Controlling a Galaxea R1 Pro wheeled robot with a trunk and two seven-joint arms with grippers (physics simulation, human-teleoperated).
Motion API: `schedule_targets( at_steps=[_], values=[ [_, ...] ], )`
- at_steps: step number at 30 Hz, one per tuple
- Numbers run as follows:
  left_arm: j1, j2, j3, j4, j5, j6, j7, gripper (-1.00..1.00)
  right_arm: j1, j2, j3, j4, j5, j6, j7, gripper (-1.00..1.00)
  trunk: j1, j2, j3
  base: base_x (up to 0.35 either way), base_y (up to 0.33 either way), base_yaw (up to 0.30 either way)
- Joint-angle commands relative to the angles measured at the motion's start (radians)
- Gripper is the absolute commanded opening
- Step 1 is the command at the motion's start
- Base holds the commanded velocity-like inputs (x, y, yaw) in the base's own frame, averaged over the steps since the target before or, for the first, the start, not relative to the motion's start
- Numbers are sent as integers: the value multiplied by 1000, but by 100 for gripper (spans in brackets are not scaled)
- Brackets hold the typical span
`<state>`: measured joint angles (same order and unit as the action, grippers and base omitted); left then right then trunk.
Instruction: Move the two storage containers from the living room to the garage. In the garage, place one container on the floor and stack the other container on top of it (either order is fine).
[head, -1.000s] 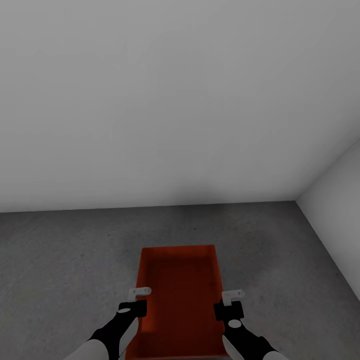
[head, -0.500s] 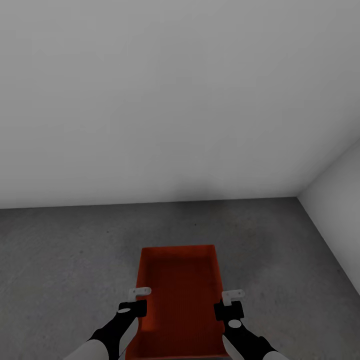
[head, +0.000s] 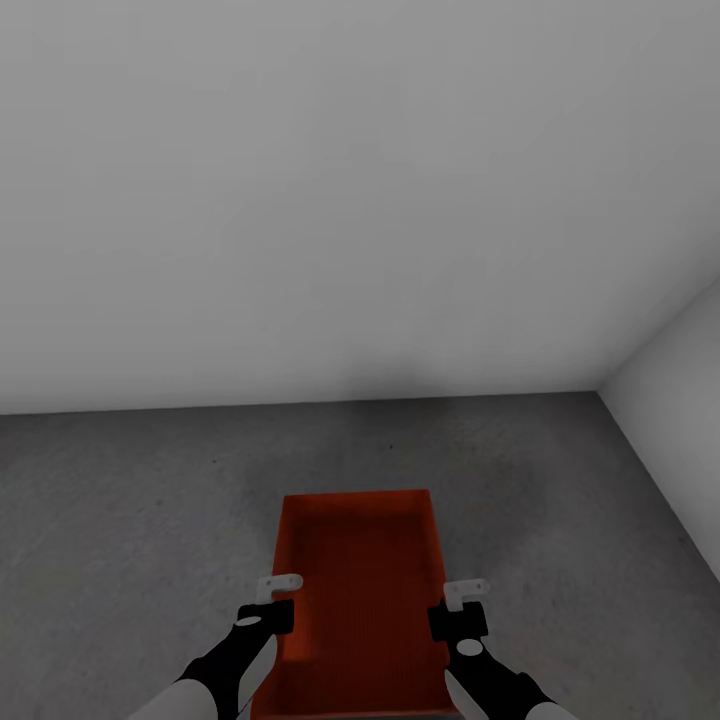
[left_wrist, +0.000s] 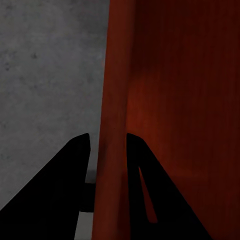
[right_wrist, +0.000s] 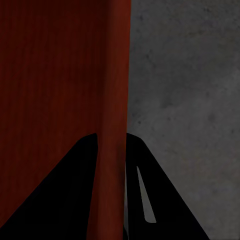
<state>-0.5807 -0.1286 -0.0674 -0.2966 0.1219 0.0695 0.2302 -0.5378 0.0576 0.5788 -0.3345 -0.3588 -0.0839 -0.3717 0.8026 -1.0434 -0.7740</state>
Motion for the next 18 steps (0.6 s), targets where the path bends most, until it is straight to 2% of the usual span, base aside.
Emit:
schedule_targets(
  at_steps=[1,3,18],
  values=[
    [0,1,43,-6,4,7,15,-100,-1,-24,-19,2,-14,-8,-12,-100,4,-8,-4,0,0,0],
    [0,1,43,-6,4,7,15,-100,-1,-24,-19,2,-14,-8,-12,-100,12,-22,-10,0,0,0],
    [0,1,43,-6,4,5,15,-100,-1,-24,-19,2,-14,-7,-12,-100,15,-29,-13,0,0,0]
  ],
)
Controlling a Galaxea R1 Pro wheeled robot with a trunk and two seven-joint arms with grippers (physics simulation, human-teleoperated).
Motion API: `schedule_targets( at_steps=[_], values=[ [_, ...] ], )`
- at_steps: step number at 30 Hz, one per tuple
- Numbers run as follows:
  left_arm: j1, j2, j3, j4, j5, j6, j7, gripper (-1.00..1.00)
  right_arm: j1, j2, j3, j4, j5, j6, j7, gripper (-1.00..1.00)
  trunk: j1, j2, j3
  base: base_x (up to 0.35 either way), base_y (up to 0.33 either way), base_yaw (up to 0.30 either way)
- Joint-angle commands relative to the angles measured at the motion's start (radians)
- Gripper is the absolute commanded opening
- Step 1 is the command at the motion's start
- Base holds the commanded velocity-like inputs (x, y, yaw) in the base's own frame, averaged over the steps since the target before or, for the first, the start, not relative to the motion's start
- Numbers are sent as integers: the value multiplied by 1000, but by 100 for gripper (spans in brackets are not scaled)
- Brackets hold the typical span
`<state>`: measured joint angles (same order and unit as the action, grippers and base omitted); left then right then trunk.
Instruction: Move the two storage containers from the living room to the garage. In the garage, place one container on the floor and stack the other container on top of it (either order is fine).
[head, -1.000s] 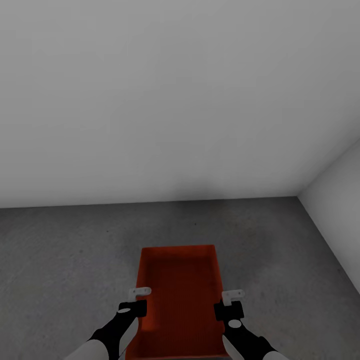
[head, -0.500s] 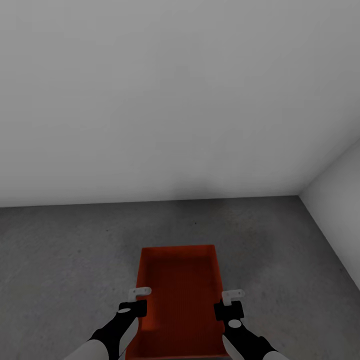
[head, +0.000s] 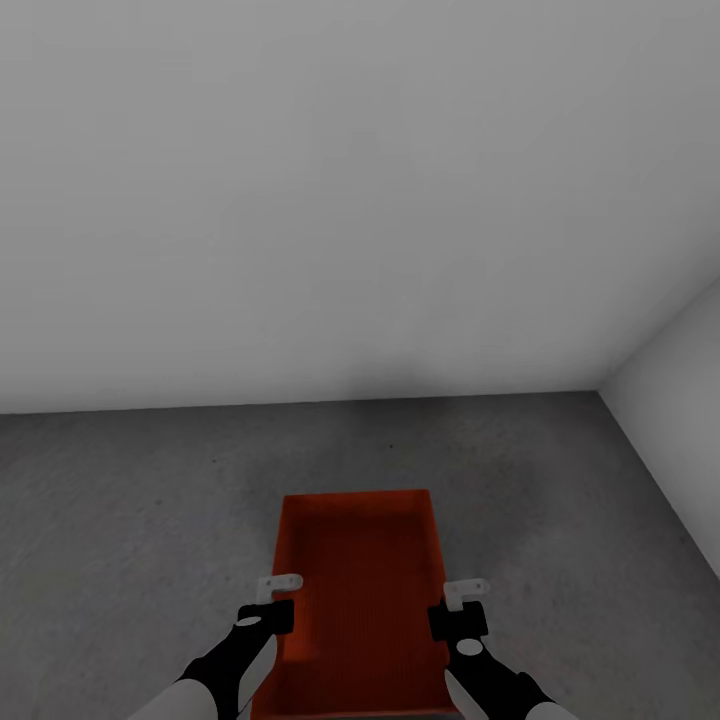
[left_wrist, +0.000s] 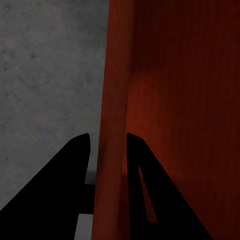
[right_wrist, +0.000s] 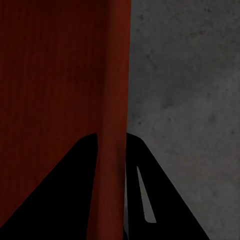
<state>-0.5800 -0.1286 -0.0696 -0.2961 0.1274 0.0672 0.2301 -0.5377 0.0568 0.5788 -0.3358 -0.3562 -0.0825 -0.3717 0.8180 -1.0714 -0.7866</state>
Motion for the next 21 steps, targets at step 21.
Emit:
schedule_targets(
  at_steps=[21],
  values=[
    [-1,1,45,-6,-2,7,15,-100,-1,-23,-19,3,-17,-8,-12,-100,81,-148,-66,0,0,0]
  ],
)
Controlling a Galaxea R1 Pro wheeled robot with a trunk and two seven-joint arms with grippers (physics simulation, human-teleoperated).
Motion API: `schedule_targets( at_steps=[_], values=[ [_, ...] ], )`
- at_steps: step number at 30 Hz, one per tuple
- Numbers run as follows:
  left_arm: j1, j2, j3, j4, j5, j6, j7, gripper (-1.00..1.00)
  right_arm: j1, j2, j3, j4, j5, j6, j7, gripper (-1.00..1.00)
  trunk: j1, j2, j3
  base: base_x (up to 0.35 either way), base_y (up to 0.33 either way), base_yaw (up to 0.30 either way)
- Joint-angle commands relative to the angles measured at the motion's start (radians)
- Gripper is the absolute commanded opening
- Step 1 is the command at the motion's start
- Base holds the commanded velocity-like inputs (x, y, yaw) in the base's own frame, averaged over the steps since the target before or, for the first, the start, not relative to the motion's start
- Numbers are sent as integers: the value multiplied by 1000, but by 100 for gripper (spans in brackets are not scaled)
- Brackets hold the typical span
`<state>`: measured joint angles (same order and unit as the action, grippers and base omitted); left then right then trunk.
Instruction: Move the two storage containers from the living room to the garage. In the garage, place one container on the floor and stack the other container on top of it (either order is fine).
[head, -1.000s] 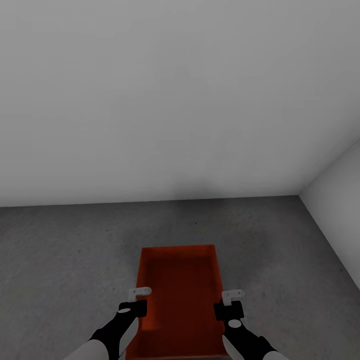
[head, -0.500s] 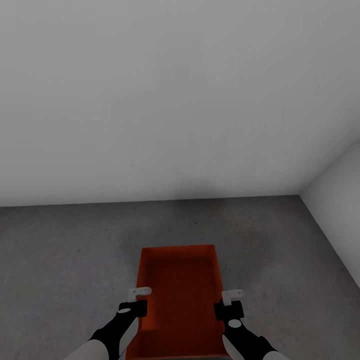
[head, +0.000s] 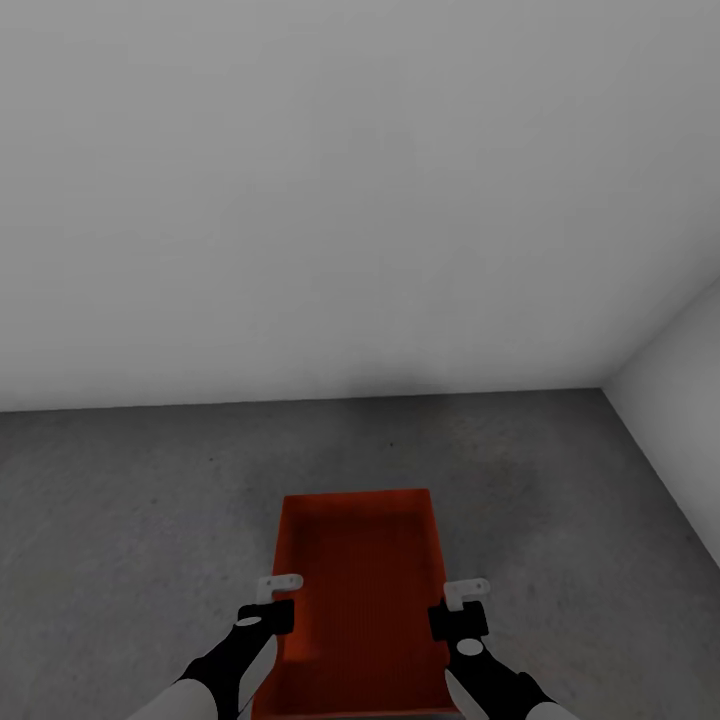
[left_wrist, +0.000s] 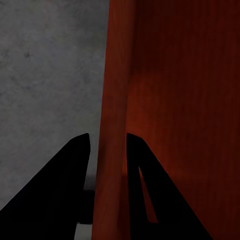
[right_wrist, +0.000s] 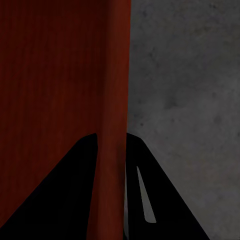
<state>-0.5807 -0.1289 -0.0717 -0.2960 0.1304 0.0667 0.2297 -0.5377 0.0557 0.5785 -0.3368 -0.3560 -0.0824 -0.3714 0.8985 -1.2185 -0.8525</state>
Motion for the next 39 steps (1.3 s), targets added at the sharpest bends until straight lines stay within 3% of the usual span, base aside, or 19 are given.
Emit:
schedule_targets(
  at_steps=[1,39],
  values=[
    [-1,2,47,-6,-5,7,16,-100,-1,-22,-19,4,-17,-8,-12,-100,4,-8,-4,0,0,0],
    [-1,2,47,-6,-5,7,16,-100,-1,-22,-19,4,-17,-8,-12,-100,150,-274,-123,0,0,0]
  ],
)
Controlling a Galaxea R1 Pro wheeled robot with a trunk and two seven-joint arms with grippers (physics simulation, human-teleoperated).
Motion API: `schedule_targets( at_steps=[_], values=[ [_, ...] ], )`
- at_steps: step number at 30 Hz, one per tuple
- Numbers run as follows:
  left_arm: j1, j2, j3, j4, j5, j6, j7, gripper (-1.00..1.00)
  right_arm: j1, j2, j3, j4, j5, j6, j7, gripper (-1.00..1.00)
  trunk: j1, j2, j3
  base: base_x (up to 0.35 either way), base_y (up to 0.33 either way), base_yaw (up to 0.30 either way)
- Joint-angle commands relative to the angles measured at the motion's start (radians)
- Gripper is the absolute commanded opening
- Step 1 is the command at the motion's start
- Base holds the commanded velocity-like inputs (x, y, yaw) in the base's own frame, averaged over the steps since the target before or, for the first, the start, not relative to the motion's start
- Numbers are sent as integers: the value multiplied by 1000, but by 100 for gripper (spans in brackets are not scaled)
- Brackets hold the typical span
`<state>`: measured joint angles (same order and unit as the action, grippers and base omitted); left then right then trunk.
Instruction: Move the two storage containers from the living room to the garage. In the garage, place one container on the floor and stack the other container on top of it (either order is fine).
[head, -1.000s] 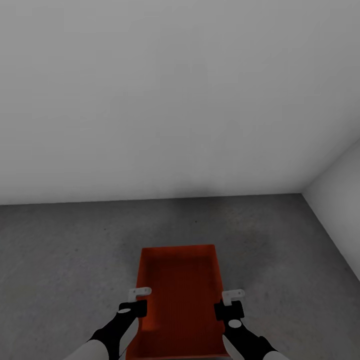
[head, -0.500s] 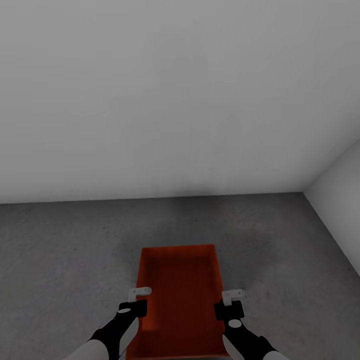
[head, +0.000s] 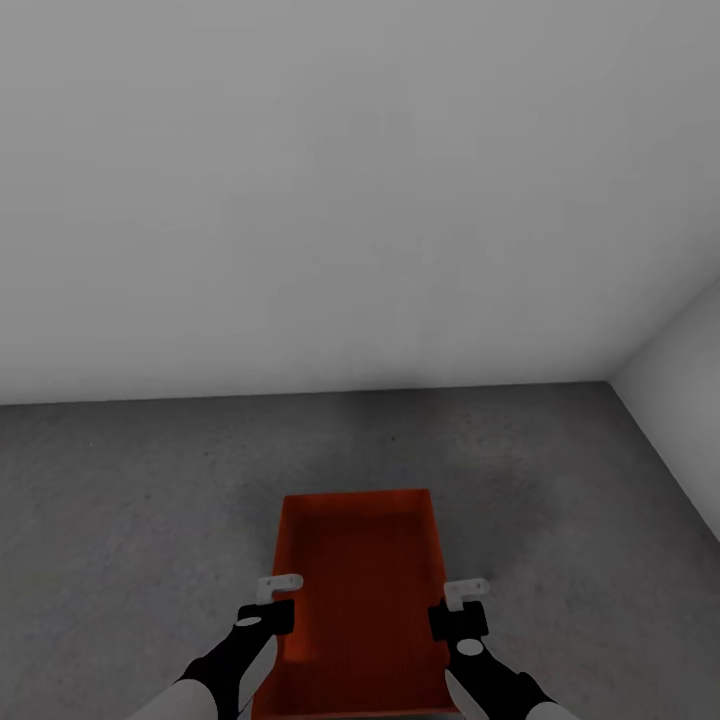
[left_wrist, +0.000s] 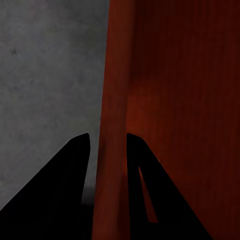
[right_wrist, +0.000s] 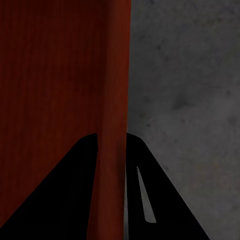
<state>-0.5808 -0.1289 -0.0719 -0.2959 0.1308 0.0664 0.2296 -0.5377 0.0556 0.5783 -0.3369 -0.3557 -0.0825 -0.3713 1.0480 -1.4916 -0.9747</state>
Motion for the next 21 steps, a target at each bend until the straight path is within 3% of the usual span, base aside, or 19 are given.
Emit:
schedule_targets(
  at_steps=[1,21],
  values=[
    [0,2,47,-6,-5,7,16,-100,-1,-22,-18,4,-17,-8,-12,-100,4,-8,-4,0,0,0],
    [0,2,47,-6,-5,6,16,-100,-1,-22,-18,4,-17,-8,-12,-100,81,-148,-66,0,0,0]
  ],
)
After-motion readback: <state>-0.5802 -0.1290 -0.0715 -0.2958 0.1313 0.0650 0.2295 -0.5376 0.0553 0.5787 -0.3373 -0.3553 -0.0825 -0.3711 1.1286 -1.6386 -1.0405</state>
